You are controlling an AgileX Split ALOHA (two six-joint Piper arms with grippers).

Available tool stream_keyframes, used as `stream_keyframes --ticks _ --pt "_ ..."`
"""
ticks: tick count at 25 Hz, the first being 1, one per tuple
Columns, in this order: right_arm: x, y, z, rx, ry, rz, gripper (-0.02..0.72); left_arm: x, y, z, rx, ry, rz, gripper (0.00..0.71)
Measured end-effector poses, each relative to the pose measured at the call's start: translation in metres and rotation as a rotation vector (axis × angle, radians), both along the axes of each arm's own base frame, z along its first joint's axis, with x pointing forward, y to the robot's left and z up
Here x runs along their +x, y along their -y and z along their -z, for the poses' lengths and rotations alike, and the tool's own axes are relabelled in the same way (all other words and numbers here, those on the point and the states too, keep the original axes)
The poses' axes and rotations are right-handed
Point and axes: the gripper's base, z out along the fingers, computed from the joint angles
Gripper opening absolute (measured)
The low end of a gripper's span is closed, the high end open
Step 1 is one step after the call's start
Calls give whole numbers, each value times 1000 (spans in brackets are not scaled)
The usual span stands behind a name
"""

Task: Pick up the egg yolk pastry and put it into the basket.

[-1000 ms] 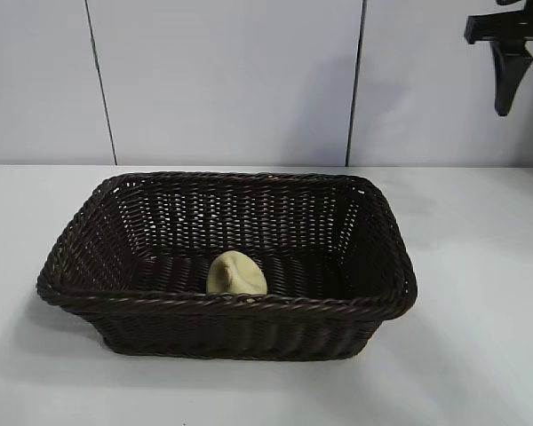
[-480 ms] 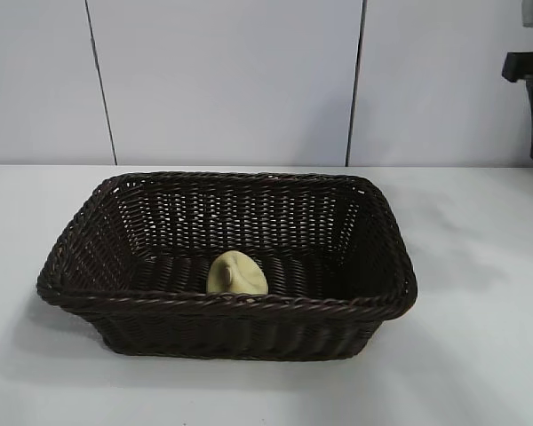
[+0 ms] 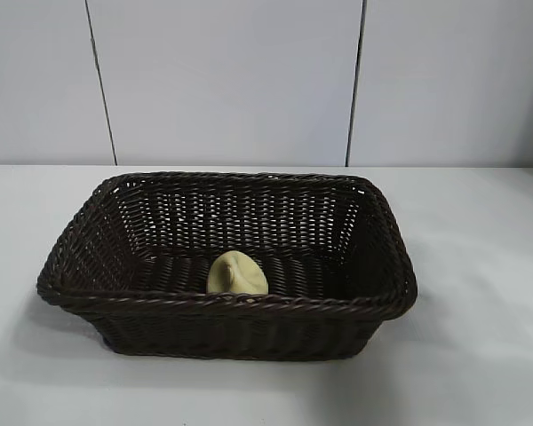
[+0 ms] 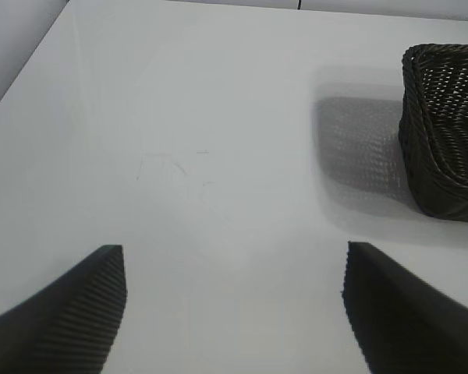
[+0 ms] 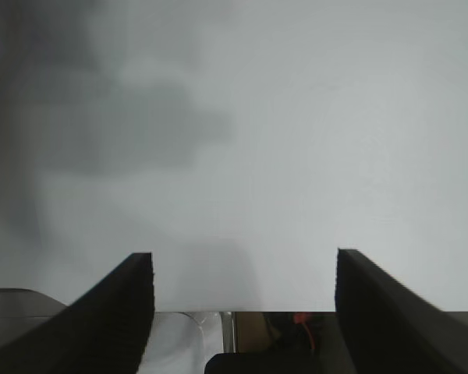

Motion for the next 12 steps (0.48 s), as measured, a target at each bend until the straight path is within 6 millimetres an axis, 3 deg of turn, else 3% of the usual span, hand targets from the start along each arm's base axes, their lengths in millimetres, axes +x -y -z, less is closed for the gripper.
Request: stream_keyframes --ticks 5,12 --pt "-53 -1 -3 -6 160 -11 484 0 0 0 0 0 0 561" --pt "-113 -4 30 17 349 -3 484 0 0 0 0 0 0 561"
